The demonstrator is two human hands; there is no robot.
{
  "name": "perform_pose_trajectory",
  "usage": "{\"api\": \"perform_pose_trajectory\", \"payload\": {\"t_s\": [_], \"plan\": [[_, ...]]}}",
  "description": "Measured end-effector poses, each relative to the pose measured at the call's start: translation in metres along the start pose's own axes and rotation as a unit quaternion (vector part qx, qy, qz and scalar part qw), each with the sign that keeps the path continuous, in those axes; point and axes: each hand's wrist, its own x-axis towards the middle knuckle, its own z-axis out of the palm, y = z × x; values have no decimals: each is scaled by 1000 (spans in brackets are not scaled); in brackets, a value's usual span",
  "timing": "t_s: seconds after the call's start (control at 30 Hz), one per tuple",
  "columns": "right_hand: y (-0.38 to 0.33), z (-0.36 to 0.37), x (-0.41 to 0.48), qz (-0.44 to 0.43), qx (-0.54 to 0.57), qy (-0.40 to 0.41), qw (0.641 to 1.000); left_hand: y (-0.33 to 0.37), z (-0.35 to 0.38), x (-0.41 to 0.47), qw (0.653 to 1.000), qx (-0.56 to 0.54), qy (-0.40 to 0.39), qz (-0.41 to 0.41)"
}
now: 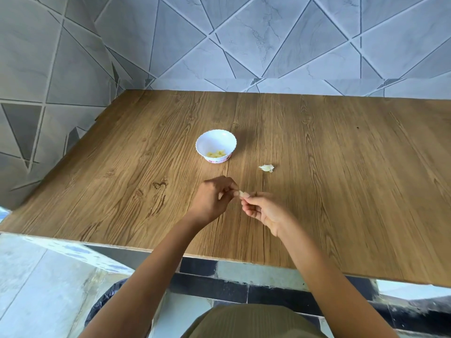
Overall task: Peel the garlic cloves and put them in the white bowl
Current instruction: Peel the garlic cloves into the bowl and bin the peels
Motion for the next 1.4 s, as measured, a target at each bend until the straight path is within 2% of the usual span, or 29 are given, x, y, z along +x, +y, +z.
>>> {"api": "perform_pose_trajectory", "payload": {"t_s": [0.03,0.1,0.17,0.23,0.3,0.37,0.47,0.57,0.67,0.83,0.93,1.1,1.17,1.3,1.4], "plan": [[5,-1,0,-72,-86,21,993,-1,1,-1,999,-24,-10,-40],[14,-2,0,-247,-256,60,933,-3,2,-2,983,-109,-41,-139],[20,-4,0,-350,-306,54,884,-4,2,-2,942,-235,-76,-225],[22,-8,1,-381,-290,29,878,-5,2,-3,904,-313,-103,-272],[22,-10,2,-364,-257,-4,895,-6,2,-4,871,-368,-117,-303],[21,-11,2,-313,-206,-28,927,-6,2,-4,856,-389,-115,-319],[17,-10,2,-200,-106,-41,973,-7,1,-5,864,-375,-111,-317],[14,-9,2,-120,-25,-46,991,-7,0,-5,872,-361,-110,-311],[14,-5,3,-156,-125,-6,980,-7,1,-4,893,-306,-101,-315],[17,-4,3,-264,-311,73,910,-7,3,-2,913,-244,-78,-317],[19,-6,3,-334,-335,110,874,-9,2,-3,923,-219,-65,-310],[18,-3,6,-357,-354,159,850,-12,2,-4,932,-202,-45,-296],[18,-2,7,-358,-338,143,859,-12,1,-5,933,-206,-48,-291],[15,-1,4,-282,-247,75,924,-14,-2,-3,937,-209,-52,-276],[14,0,3,-248,-187,46,949,-14,-3,-3,939,-212,-58,-266]]}}
